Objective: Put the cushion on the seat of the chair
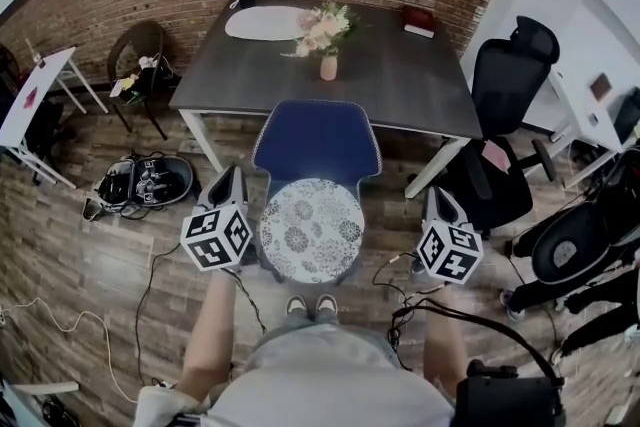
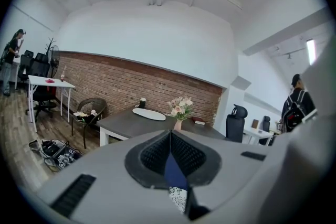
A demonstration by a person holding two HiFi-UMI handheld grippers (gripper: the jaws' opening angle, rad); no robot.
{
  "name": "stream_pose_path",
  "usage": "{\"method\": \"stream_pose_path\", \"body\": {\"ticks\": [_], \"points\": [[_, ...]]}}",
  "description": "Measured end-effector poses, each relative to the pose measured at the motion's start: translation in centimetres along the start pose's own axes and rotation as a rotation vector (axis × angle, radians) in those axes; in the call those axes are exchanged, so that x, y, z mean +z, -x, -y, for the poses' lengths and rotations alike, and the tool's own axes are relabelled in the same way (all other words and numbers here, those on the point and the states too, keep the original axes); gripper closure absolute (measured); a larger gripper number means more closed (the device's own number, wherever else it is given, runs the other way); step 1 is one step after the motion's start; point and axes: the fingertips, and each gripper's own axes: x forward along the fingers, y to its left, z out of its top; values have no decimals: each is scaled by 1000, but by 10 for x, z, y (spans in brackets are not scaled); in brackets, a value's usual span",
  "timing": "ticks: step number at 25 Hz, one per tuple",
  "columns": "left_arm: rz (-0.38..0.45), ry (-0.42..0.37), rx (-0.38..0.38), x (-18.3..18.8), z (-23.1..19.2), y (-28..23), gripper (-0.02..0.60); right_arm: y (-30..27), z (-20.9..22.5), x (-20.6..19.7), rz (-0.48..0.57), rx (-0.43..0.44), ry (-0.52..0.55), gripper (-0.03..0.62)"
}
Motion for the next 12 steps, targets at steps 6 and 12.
{"method": "stream_pose_path", "body": {"ticks": [6,12], "points": [[-11,4,-1,-5,1,-2,574,2,1,-2,-6,-11,14,593],[-28,-2,-2,-12,0,-4,574,1,1,-7,-12,-12,11,592]]}}
